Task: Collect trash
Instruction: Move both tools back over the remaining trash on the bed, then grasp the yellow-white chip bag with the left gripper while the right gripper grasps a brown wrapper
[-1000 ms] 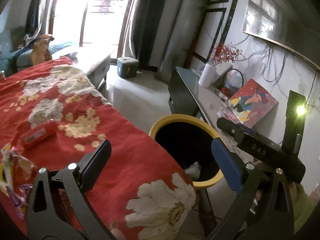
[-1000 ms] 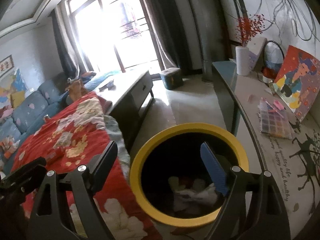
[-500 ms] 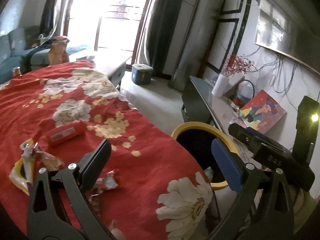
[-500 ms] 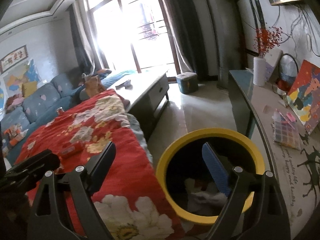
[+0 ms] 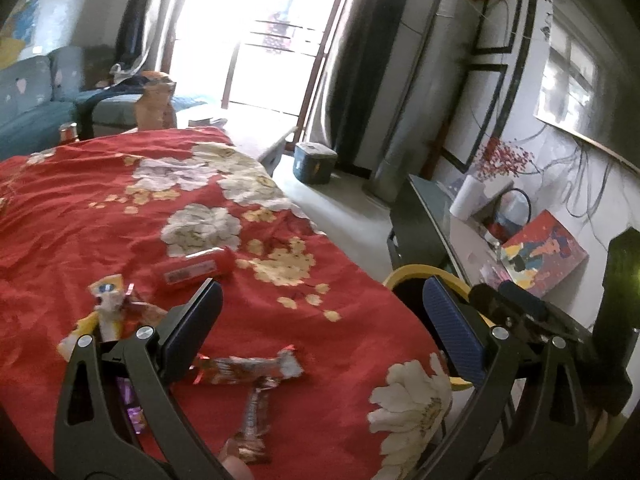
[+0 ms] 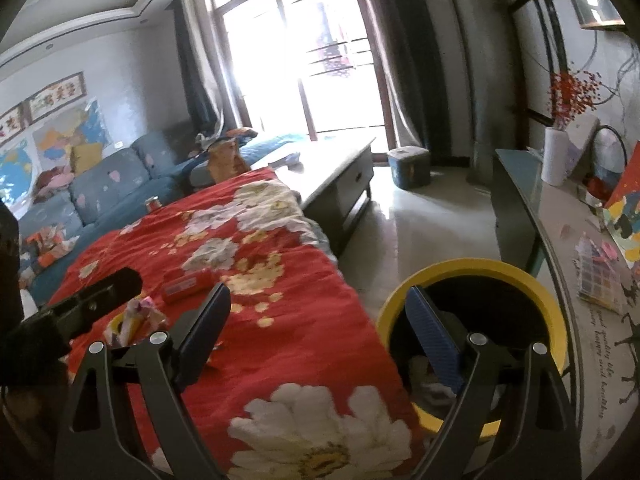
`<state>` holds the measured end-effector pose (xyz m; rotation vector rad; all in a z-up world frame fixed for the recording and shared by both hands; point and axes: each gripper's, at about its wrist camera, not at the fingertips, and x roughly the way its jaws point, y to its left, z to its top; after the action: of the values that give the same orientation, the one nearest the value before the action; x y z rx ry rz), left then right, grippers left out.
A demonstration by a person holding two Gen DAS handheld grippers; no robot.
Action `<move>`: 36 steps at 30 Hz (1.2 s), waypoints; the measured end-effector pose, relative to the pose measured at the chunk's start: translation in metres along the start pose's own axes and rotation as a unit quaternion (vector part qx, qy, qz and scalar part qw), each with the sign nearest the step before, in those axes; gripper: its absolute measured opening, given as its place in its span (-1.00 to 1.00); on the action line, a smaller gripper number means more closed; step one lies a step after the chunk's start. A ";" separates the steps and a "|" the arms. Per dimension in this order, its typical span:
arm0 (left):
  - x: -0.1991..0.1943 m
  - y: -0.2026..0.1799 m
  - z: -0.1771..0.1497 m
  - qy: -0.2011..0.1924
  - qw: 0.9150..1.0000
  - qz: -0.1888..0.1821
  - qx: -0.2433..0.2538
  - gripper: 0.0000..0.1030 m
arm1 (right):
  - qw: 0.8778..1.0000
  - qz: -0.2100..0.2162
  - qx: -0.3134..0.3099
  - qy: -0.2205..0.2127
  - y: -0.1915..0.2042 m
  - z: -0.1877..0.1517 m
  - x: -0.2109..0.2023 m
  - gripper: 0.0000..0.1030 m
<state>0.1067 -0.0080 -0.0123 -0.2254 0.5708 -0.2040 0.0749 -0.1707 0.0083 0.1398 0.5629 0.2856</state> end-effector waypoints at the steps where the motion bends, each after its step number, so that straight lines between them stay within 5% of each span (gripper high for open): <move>1: -0.002 0.003 0.000 -0.002 1.000 0.002 -0.003 0.79 | 1.000 0.003 -0.003 0.001 0.005 0.000 0.001 0.68; 22: -0.036 0.076 0.022 -0.030 0.996 0.051 -0.059 0.79 | 0.995 0.069 -0.060 0.041 0.080 -0.021 0.013 0.67; 36: -0.050 0.138 0.008 -0.002 0.990 0.110 -0.085 0.79 | 0.988 0.099 -0.089 0.082 0.116 -0.042 0.034 0.67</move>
<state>0.0881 0.1379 -0.0168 -0.3262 0.6056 0.0597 0.0534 -0.0473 -0.0196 -0.0017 0.6855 0.5434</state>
